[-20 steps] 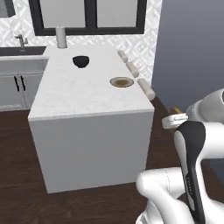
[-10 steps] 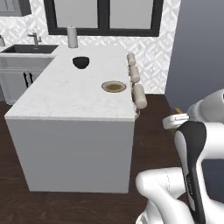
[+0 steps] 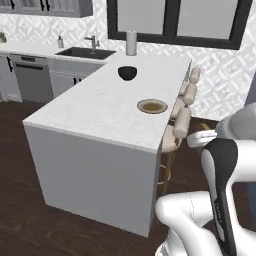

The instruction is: Start the toaster. Once the lever pops up, take the bread to the plate on the dining counter.

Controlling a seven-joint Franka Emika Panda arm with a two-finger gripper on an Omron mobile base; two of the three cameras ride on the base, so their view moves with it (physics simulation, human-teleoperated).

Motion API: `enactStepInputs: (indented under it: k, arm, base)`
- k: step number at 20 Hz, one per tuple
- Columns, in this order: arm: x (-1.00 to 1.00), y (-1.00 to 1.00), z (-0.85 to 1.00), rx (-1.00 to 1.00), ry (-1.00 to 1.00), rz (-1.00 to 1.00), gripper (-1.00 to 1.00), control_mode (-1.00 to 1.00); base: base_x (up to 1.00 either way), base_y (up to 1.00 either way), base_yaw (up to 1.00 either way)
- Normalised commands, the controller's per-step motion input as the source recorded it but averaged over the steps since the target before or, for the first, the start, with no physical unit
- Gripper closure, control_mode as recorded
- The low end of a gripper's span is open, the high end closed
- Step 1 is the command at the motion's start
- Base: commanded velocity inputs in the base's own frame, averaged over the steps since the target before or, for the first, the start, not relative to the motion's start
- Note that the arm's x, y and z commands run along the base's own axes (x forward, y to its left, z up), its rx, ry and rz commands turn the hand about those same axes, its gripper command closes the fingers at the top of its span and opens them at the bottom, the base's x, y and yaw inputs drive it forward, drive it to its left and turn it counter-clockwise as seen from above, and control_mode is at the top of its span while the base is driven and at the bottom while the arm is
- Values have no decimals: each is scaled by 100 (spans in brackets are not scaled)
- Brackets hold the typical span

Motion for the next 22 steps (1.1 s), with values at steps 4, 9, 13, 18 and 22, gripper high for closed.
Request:
enactStepInputs:
  k: [4, 9, 13, 18, 22]
  arm:
    - [0, 0, 0, 0, 0, 0, 100, 100]
    - [0, 0, 0, 0, 0, 0, 100, 100]
    - [0, 0, 0, 0, 0, 0, 100, 100]
    - [0, 0, 0, 0, 0, 0, 100, 100]
    - [0, 0, 0, 0, 0, 0, 100, 100]
  base:
    - [21, -71, 65]
    - [10, -71, 68]
    - [0, -89, 63]
    - [0, -92, 62]
    - [-1, -91, 61]
